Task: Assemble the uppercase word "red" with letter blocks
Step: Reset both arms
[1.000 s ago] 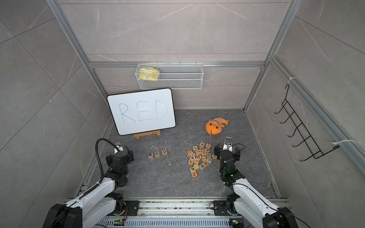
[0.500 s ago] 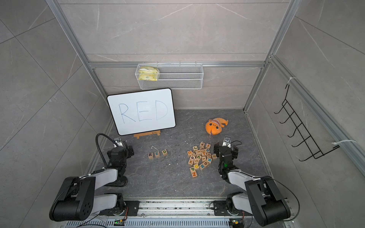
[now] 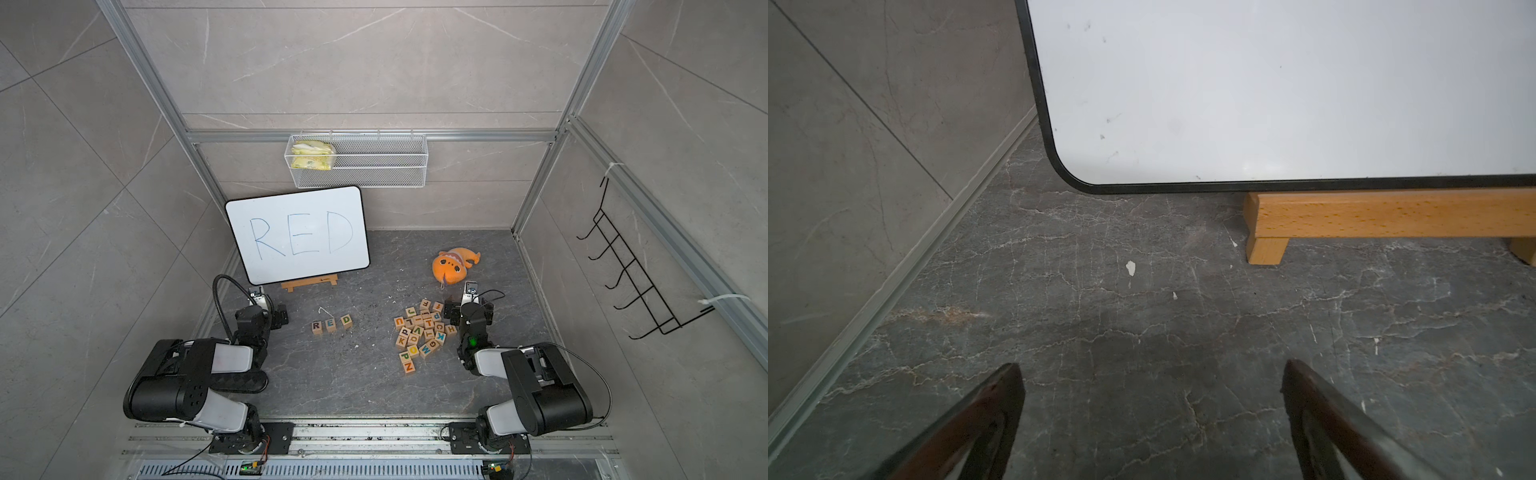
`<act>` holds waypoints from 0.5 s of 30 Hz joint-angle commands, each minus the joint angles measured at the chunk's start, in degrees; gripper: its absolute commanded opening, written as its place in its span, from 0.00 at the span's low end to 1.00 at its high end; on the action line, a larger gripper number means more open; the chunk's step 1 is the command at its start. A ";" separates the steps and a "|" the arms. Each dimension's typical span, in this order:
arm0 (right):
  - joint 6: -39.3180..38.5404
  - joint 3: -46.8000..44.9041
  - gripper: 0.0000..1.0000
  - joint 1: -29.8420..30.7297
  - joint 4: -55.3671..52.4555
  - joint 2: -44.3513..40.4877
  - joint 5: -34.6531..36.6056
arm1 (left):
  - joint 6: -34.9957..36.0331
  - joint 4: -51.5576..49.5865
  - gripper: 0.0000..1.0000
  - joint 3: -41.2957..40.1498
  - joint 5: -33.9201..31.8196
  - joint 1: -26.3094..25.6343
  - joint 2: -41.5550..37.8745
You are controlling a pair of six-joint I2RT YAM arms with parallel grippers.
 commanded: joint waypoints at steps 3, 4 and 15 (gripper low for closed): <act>-1.12 1.60 1.00 -0.38 2.00 2.97 -2.96 | 1.20 2.98 1.00 1.52 0.81 0.33 -0.13; -1.42 1.32 1.00 -0.53 4.11 3.79 -2.83 | 1.20 3.19 1.00 1.43 0.74 0.33 -0.06; -1.20 1.59 1.00 -0.66 3.72 3.85 -2.92 | 1.14 2.66 1.00 1.60 0.87 0.44 -0.13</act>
